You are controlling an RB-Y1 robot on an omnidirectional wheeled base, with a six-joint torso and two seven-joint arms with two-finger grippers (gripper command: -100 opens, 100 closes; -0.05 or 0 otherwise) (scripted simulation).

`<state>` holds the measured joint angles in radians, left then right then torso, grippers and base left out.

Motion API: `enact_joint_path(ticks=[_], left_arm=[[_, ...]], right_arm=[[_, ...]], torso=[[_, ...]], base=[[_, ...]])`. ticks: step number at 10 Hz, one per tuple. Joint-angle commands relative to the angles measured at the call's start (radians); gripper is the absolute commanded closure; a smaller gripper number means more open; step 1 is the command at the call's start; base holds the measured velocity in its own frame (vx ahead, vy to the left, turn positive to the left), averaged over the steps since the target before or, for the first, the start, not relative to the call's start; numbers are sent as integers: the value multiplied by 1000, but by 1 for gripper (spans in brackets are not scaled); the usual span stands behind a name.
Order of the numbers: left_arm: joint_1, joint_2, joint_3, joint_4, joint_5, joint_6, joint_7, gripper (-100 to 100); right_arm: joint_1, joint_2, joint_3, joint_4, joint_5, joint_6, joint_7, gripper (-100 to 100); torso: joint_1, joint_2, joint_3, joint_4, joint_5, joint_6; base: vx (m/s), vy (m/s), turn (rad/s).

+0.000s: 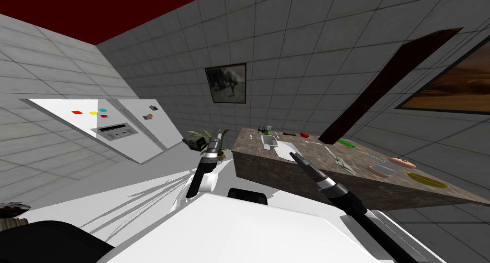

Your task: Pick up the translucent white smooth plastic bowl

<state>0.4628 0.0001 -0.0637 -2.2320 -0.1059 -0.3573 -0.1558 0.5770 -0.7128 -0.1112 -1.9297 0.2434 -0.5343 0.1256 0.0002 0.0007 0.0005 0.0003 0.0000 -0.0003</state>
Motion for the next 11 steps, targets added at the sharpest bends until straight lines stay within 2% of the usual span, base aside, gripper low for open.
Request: enact_joint_path(ticks=[1,2,3,4,5,6,7,8,11], left_arm=[[0,0,0,0,0,0,0,0],[0,0,0,0,0,0,0,0],[0,0,0,0,0,0,0,0],[0,0,0,0,0,0,0,0],[0,0,0,0,0,0,0,0],[0,0,0,0,0,0,0,0],[0,0,0,0,0,0,0,0],[0,0,0,0,0,0,0,0],[0,0,0,0,0,0,0,0]], right_arm=[[9,-50,-14,33,22,4,14,-100],[9,-78,-14,33,22,4,14,-100],[20,-114,-26,60,40,5,27,-100],[20,-139,-26,60,40,5,27,-100],[32,-175,-37,88,56,6,40,-100],[32,-199,-37,88,56,6,40,-100],[44,-234,-47,116,72,8,53,-100],[44,-260,-47,116,72,8,53,-100],[69,-350,-61,170,100,13,82,-100]], torso=[[0,0,0,0,0,0],[0,0,0,0,0,0],[0,0,0,0,0,0],[0,0,0,0,0,0],[1,0,0,0,0,0],[1,0,0,0,0,0],[1,0,0,0,0,0],[1,0,0,0,0,0],[2,0,0,0,0,0]], base=[[-9,7,-36],[-10,6,-20],[-10,11,-13],[-9,12,-11],[-13,19,-4],[-11,16,-4],[-9,24,14],[-11,22,6],[-16,34,34]])
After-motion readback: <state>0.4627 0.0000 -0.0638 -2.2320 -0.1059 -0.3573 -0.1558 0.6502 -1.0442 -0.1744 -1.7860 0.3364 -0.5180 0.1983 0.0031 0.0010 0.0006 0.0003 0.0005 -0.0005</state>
